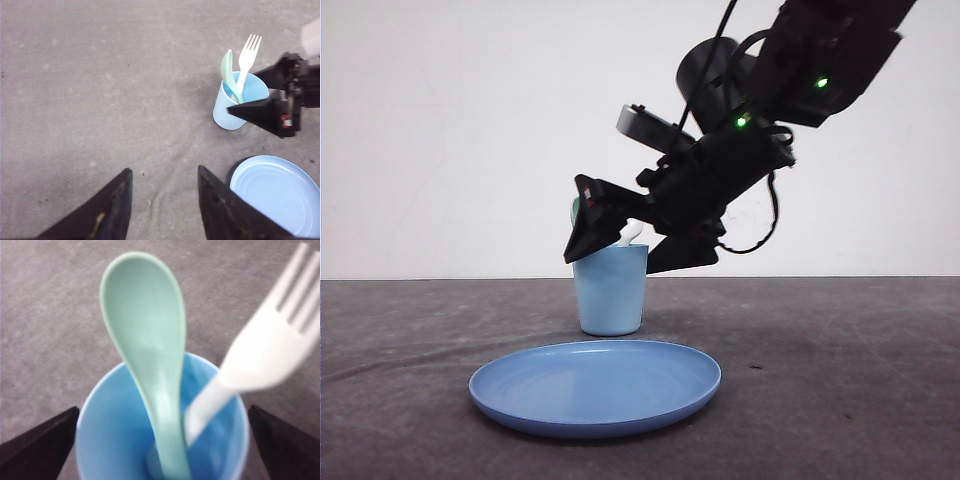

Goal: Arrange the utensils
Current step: 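Move the right gripper down and grasp the cup rim, then lift the cup with the right gripper toward the blue plate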

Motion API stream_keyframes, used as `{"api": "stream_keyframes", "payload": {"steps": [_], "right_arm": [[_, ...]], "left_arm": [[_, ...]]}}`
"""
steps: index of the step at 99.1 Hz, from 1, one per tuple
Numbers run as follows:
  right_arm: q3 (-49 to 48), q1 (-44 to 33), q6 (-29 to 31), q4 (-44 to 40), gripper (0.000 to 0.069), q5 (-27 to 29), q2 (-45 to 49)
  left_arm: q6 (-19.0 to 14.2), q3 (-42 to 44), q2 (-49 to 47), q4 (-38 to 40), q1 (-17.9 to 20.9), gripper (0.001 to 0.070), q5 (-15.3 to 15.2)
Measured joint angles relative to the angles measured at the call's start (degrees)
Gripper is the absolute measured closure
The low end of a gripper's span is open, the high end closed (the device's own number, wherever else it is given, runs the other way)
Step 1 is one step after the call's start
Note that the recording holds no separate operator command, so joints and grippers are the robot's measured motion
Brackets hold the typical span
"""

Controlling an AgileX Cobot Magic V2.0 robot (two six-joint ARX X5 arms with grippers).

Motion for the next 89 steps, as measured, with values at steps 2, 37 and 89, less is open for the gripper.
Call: {"api": "stream_keyframes", "payload": {"steps": [2, 37, 89], "right_arm": [[0.24, 0.04, 0.0, -0.2, 0.001, 0.0, 0.17], [0.35, 0.72, 0.0, -0.46, 0.0132, 2.82, 0.39], [0.42, 2.21, -0.11, -14.29, 0.0179, 3.02, -14.4]], "left_arm": [[0.0, 0.0, -0.02, 0.0, 0.0, 0.047, 0.0], [0.02, 0.0, -0.04, 0.0, 0.0, 0.047, 0.0], [0.44, 0.0, -0.04, -0.02, 0.0, 0.0474, 0.0]]}}
